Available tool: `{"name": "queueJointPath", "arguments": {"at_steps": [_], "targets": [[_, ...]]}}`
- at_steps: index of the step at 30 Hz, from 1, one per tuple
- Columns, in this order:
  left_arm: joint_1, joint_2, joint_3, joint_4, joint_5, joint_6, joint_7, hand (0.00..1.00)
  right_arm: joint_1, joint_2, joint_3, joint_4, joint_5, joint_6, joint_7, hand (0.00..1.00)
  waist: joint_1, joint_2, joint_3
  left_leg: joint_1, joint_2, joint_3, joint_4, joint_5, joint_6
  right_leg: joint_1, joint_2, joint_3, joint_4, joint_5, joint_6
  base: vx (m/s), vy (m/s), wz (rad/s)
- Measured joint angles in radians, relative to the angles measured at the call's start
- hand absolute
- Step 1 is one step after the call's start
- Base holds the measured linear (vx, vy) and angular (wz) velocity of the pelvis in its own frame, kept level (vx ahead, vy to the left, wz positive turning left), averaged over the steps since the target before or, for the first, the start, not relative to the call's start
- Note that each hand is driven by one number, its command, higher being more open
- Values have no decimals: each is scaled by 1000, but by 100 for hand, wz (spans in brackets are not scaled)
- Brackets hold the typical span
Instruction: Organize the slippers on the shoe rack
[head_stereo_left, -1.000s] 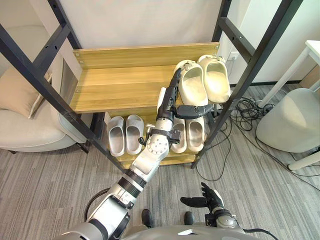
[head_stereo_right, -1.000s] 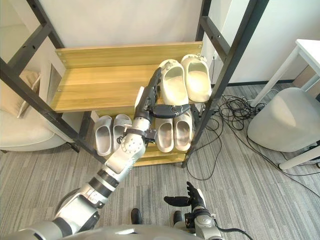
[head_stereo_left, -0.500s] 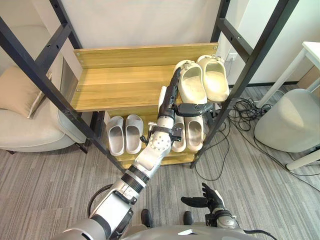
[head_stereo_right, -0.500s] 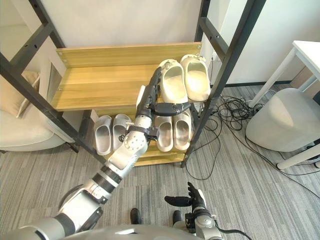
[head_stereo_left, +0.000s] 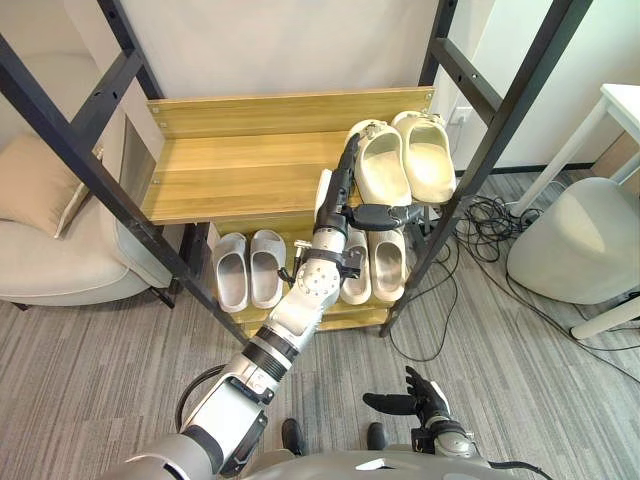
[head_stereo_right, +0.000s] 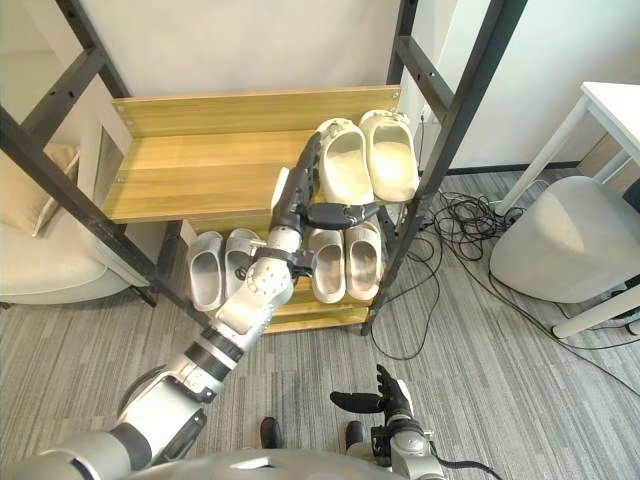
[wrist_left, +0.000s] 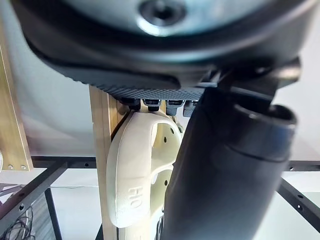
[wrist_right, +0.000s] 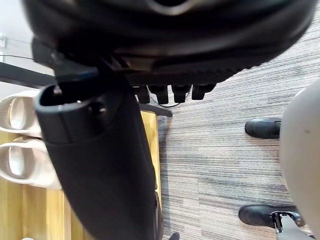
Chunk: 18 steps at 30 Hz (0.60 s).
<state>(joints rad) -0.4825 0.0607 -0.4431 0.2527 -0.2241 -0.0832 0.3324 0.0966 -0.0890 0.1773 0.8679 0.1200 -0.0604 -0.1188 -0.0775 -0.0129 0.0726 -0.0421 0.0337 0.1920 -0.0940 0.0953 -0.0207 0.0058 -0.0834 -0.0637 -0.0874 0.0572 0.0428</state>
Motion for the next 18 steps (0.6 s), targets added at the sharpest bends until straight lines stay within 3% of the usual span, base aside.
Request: {"name": "queueJointPath", "arguments": {"at_steps": [12,18], "targets": [[266,32,-20,-275,-68,-2,-85,100,-41,20,62,52,1,12,6,100,30,4,0,15,1,-70,1,4,-1,51,-2,-82,4,-16,23,8,-8,17],[305,33,-101,-457,-166,-13,-154,100,-39,18,64,72,2,13,6,100,56,10,-5,3,-6,-96,0,9,1,50,-9,-103,9,-17,24,-44,16,13]]}}
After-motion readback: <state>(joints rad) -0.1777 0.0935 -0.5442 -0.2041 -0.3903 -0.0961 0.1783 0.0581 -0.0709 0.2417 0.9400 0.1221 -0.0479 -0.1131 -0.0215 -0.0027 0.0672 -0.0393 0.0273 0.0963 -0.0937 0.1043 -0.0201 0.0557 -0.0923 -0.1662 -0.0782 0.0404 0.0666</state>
